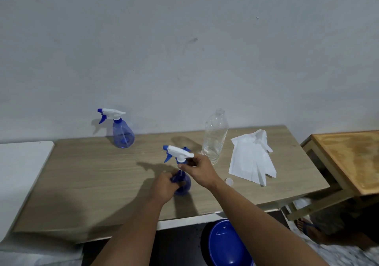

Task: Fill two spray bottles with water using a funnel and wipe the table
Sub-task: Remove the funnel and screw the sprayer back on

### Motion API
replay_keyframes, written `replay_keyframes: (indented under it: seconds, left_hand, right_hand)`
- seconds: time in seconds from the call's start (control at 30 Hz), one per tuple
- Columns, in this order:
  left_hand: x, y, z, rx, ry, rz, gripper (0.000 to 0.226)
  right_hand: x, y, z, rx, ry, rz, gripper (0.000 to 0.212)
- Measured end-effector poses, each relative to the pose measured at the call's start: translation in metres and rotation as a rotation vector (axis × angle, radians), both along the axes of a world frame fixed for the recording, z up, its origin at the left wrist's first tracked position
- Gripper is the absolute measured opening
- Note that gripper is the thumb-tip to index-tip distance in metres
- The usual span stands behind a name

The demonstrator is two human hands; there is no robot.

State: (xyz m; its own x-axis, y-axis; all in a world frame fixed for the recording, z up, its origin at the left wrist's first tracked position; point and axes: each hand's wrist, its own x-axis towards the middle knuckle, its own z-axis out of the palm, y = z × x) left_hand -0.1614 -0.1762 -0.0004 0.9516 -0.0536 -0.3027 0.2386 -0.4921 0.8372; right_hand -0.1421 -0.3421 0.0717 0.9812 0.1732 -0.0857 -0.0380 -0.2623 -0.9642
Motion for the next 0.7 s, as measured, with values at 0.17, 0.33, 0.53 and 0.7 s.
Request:
replay_keyframes:
  seconds: [0.17, 0.33, 0.53, 0.7]
  left_hand:
    - [-0.006, -0.001, -0.007, -0.027, -0.017, 0.034, 0.028]
    - [-0.011, -0.006, -0.006, -0.075, -0.029, 0.053, 0.029]
    - [-0.013, -0.006, -0.008, -0.115, -0.035, 0.060, 0.021]
    - [-0.014, -0.009, -0.004, -0.057, -0.021, 0.041, 0.026]
  right_hand:
    - [-0.014, -0.002, -0.038, 0.076, 0.142, 0.019, 0.033]
    - [-0.015, -0.008, -0.053, 0.139, 0.134, -0.013, 0.039]
    - [-0.012, -0.012, -0.054, 0.101, 0.076, 0.020, 0.039]
    - [-0.016, -0.006, -0.053, -0.062, 0.040, -0.046, 0.030]
